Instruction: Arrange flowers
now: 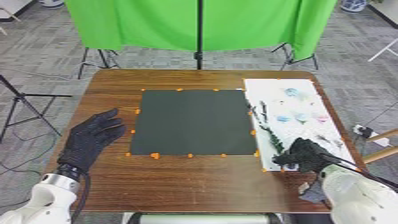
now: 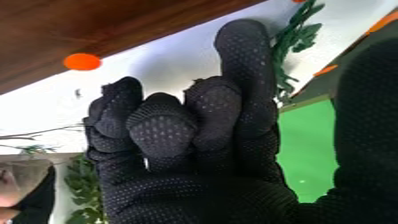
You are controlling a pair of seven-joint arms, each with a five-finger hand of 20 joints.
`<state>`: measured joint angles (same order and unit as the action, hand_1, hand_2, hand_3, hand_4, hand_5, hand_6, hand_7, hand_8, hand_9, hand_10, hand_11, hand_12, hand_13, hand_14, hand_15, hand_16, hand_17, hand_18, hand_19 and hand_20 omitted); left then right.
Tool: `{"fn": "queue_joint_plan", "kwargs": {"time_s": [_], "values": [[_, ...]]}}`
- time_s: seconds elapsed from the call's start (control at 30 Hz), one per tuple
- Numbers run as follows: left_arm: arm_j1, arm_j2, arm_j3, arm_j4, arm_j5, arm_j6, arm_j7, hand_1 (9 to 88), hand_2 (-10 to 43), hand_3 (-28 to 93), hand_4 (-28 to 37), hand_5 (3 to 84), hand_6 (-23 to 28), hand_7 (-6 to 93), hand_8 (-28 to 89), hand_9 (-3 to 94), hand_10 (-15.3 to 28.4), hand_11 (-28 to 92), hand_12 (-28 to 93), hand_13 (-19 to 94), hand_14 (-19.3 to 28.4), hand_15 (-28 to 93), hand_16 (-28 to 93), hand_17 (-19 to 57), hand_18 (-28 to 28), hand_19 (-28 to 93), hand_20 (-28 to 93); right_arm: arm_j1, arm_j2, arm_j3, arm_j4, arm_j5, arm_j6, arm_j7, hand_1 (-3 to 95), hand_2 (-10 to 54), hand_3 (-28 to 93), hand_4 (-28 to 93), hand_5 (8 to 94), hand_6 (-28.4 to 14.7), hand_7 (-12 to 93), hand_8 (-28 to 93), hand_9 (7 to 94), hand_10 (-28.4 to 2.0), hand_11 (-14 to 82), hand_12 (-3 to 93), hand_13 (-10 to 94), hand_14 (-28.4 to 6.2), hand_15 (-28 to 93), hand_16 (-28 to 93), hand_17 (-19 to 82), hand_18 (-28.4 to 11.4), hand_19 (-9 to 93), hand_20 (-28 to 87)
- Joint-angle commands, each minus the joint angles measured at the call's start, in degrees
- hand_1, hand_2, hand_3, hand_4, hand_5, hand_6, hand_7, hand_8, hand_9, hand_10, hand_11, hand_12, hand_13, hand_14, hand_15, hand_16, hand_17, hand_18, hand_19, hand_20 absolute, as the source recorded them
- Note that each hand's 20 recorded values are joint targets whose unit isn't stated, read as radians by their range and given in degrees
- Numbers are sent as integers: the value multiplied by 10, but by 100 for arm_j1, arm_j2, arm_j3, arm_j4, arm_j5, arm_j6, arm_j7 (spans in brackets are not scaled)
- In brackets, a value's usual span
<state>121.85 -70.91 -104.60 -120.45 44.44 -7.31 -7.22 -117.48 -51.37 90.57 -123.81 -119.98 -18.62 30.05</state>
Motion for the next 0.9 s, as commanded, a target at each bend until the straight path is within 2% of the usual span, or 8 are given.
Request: {"fn": "queue_joint_plan", "kwargs": {"time_s": [0.03, 0.2, 0.37, 0.57, 0.77, 0.83, 0.87, 0.9], "values": [[11, 12, 45, 54, 11, -46, -50, 255, 63, 762, -275, 360, 65, 319, -157, 321, 157, 400, 136, 263, 177, 557, -70, -58, 233, 620, 30, 278, 213, -317, 310, -407, -146, 295, 261, -90, 546, -283, 737, -1, 579, -191, 797, -123, 625, 381, 725, -132, 791, 351, 380, -226, 932, 402], [19, 10, 39, 54, 7, -30, -75, 256, 64, 761, -275, 359, 64, 319, -157, 322, 158, 400, 136, 263, 178, 558, -70, -58, 233, 620, 30, 607, 335, -521, 474, -415, -594, 479, 207, -88, 611, -283, 734, -3, 574, -190, 793, -124, 623, 380, 723, -131, 789, 353, 380, -225, 932, 400], [6, 5, 49, 58, 9, -39, -87, 255, 64, 760, -274, 359, 64, 320, -157, 321, 157, 400, 136, 263, 177, 557, -70, -58, 233, 621, 30, 822, 437, -889, 677, -468, -1096, 632, 198, -85, 677, -282, 720, -2, 571, -191, 783, -123, 618, 381, 716, -131, 784, 351, 373, -224, 930, 387], [25, 2, 54, 48, 9, -26, -72, 255, 64, 760, -274, 359, 64, 320, -157, 321, 158, 400, 136, 263, 178, 558, -70, -58, 233, 620, 30, 892, 430, -1406, 930, -554, -1405, 826, 250, -88, 700, -282, 727, 3, 575, -197, 789, -118, 621, 369, 720, -125, 784, 339, 376, -220, 932, 372], [46, 0, 69, 47, 6, -16, -58, 255, 64, 761, -275, 359, 65, 320, -157, 322, 157, 400, 136, 263, 178, 558, -70, -58, 233, 620, 31, 751, 400, -1727, 1064, -693, -1316, 734, 339, -95, 726, -282, 813, 17, 567, -200, 856, -111, 622, 363, 783, -111, 784, 340, 421, -221, 932, 413], [61, -13, 64, 37, 5, -17, -61, 255, 64, 762, -275, 360, 65, 319, -157, 322, 157, 400, 136, 263, 178, 558, -71, -58, 233, 620, 31, 707, 351, -1721, 1094, -586, -1435, 684, 371, -95, 756, -282, 846, 23, 559, -193, 880, -107, 618, 359, 808, -106, 779, 339, 429, -219, 932, 419], [45, -9, 71, 45, 18, -21, -70, 255, 63, 762, -274, 360, 65, 318, -157, 321, 158, 400, 136, 263, 178, 558, -71, -58, 233, 620, 31, 670, 344, -1732, 1119, -530, -1365, 681, 378, -95, 771, -282, 855, 25, 563, -183, 891, -103, 616, 357, 816, -104, 778, 338, 433, -218, 932, 423], [54, -12, 73, 41, 19, -16, -66, 255, 63, 762, -275, 364, 69, 309, -157, 321, 158, 399, 136, 263, 178, 558, -71, -58, 233, 620, 31, 604, 344, -1717, 1141, -553, -1288, 606, 377, -95, 806, -282, 845, 21, 612, -148, 901, -99, 613, 358, 821, -102, 776, 339, 438, -214, 932, 421]]}}
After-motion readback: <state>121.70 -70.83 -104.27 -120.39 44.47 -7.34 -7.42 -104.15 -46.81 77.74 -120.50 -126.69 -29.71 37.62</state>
